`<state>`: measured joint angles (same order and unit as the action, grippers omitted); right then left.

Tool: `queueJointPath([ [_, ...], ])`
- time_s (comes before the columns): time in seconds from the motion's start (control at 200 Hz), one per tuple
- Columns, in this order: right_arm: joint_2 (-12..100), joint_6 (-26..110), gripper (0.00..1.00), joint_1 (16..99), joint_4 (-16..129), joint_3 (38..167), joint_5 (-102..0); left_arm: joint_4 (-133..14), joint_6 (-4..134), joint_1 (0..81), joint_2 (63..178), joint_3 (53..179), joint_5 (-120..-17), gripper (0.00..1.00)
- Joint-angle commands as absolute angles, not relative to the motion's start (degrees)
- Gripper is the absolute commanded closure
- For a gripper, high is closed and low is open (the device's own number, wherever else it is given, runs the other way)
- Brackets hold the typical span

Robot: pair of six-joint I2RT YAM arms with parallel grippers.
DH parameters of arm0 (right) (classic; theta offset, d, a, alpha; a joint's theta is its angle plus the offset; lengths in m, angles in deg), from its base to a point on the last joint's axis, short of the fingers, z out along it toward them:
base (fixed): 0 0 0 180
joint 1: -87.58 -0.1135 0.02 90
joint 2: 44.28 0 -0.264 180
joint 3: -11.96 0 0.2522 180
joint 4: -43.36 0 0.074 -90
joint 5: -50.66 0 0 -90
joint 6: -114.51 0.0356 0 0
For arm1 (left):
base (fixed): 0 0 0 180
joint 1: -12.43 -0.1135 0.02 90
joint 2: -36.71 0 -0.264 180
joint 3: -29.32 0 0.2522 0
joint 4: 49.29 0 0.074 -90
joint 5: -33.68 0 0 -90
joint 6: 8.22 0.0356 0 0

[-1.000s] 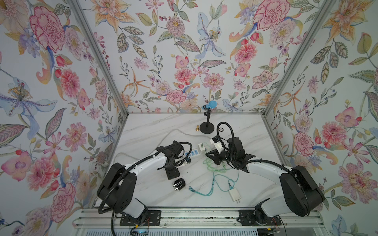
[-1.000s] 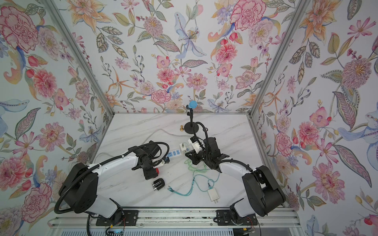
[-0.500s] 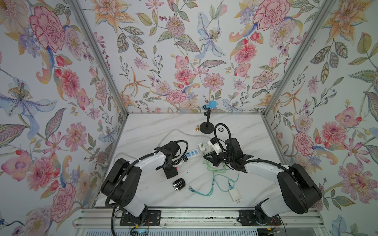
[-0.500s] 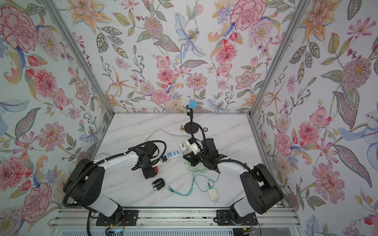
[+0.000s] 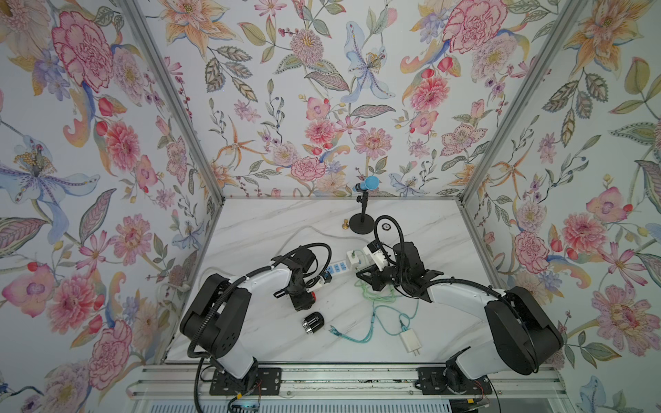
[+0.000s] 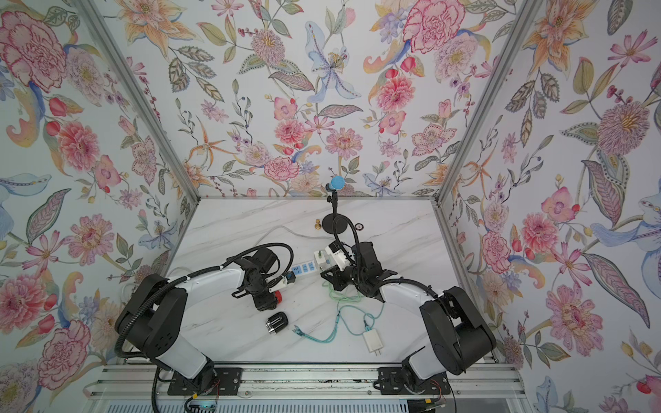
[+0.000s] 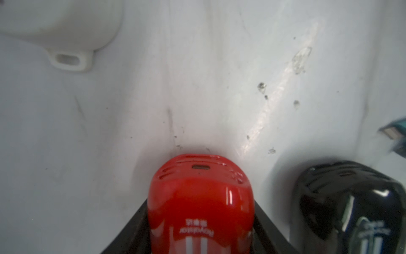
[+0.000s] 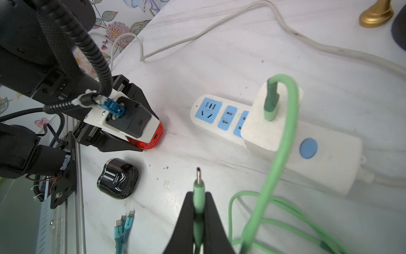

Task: Charge the electric shaver
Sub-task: Move the electric shaver to the center of the board.

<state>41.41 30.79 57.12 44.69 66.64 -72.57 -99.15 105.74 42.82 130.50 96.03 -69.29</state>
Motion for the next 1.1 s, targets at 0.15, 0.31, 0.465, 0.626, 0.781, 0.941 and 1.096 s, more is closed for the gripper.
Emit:
queueJointPath([
  [0.15, 39.1, 29.5, 0.97, 56.9, 50.6, 68.9, -69.2, -96.2, 105.2, 46.1, 133.3, 97.5, -72.6, 0.42],
  [0.31, 38.2, 29.6, 0.97, 55.9, 51.5, 69.1, -67.9, -94.5, 105.6, 46.2, 132.4, 96.2, -72.5, 0.33],
  [0.465, 38.4, 29.5, 0.97, 55.3, 51.9, 69.7, -67.5, -94.5, 105.9, 46.3, 133.9, 96.8, -73.2, 0.32],
  [0.626, 38.1, 29.5, 0.97, 55.2, 51.8, 69.2, -67.2, -95.7, 106.5, 46.2, 135.8, 97.2, -73.4, 0.34],
  [0.781, 38.3, 29.2, 0.97, 55.2, 52.5, 69.3, -67.1, -97.1, 106.3, 46.2, 136.7, 97.1, -72.3, 0.42],
  [0.941, 38.4, 28.5, 0.97, 55.3, 53.4, 69.7, -67.2, -96.8, 105.3, 46.4, 134.7, 95.6, -71.9, 0.35],
  [1.096, 38.5, 28.8, 0.97, 55.3, 53.2, 69.6, -67.3, -96.7, 105.6, 46.6, 133.2, 95.0, -70.5, 0.33],
])
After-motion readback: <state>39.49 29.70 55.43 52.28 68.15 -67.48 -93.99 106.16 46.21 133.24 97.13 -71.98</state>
